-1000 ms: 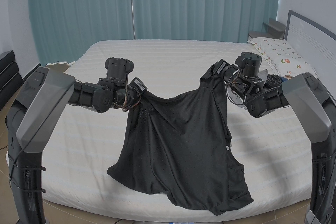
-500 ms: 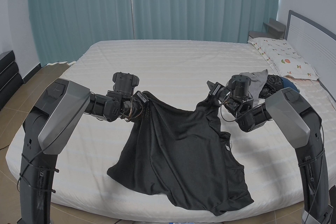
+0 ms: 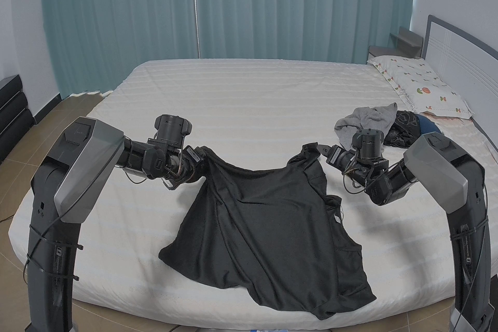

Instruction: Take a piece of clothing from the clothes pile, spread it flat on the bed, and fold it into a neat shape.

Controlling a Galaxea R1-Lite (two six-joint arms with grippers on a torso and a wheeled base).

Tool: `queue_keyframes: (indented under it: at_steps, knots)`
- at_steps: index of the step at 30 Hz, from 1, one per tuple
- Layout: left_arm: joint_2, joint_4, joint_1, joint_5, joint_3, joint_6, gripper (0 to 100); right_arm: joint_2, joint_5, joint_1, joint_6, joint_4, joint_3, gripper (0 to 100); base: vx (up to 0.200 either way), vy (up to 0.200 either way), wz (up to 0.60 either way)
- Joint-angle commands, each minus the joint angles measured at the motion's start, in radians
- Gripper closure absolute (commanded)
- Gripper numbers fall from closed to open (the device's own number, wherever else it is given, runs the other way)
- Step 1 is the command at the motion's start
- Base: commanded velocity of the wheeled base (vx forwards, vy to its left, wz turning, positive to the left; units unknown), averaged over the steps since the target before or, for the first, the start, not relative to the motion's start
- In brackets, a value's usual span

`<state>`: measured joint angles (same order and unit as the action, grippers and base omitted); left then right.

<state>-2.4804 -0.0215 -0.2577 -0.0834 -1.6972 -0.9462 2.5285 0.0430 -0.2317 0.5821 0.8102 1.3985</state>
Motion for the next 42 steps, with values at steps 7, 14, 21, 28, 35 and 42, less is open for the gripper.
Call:
queue_keyframes:
  at_steps: [7, 14, 21, 28, 35, 42]
  knots:
    - [0.109, 0.293, 0.021, 0.283, 0.045, 0.135, 0, -0.131, -0.178, 0.000, -0.053, -0.011, -0.256, 0, 0.000, 0.000, 0.00]
    - [0.132, 0.391, 0.044, 0.387, 0.065, 0.231, 0, -0.125, -0.201, 0.000, -0.117, -0.009, -0.302, 0, 0.000, 0.000, 0.00]
    - [0.150, 0.385, 0.066, 0.389, 0.071, 0.195, 0, -0.082, -0.206, -0.011, -0.169, -0.009, -0.316, 0, 0.000, 0.000, 0.00]
    - [0.163, 0.382, 0.100, 0.390, 0.076, 0.115, 0, -0.071, -0.199, -0.012, -0.180, -0.068, -0.306, 100, 0.000, 0.000, 0.00]
    - [0.193, 0.350, 0.098, 0.384, 0.154, 0.104, 0, -0.093, -0.195, 0.035, -0.171, -0.065, -0.257, 100, 0.000, 0.000, 0.00]
    - [0.215, 0.227, 0.074, 0.346, 0.275, 0.115, 0, -0.109, -0.189, 0.115, -0.171, -0.063, -0.200, 100, 0.000, 0.000, 0.00]
